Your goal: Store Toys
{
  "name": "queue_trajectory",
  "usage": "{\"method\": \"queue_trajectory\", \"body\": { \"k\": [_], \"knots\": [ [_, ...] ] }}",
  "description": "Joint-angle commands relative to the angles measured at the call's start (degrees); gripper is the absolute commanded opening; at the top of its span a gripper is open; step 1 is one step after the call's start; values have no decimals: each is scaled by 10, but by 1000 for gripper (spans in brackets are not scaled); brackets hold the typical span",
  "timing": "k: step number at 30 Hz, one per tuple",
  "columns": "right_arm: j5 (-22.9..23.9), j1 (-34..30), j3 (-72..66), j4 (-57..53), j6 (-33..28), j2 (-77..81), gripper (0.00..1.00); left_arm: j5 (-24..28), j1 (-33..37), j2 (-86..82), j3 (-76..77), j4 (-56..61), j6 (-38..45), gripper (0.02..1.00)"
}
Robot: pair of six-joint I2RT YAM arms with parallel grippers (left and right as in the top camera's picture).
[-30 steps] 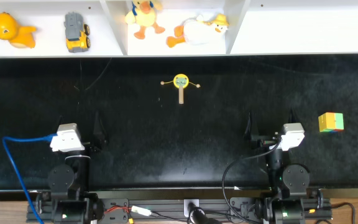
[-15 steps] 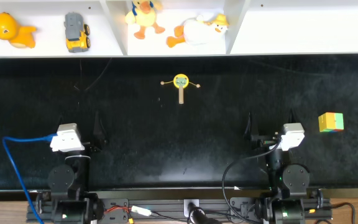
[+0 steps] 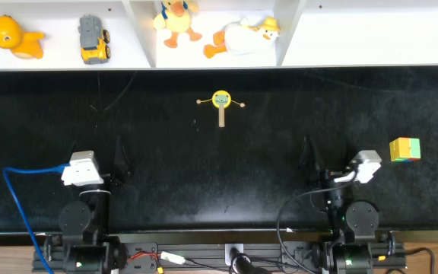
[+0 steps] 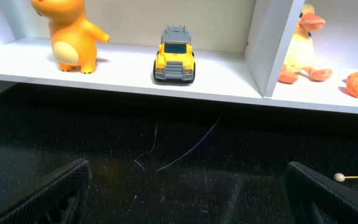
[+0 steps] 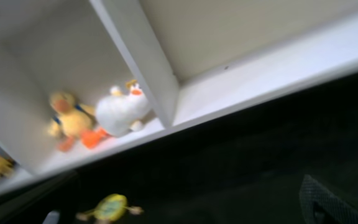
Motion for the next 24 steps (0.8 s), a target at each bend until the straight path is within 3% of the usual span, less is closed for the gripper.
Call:
{"method": "queue_trajectory", "body": {
  "k": [1,4,12,17,24],
  "knots": [
    [-14,0,-8,5,231,-5,996,8,-4,-7,-5,2,-6,998],
    [-52,0,-8,9,284,-5,996,8,-4,-7,-5,2,-6,998],
    [-175,0,13,16,244,-2,1000,8,-4,-7,-5,2,-6,998],
    [-175,0,99,-54,181,48,998,8,-4,-7,-5,2,-6,998],
    [-176,0,272,-156,38,253,991,8,-4,-7,-5,2,-6,998]
  ]
}}
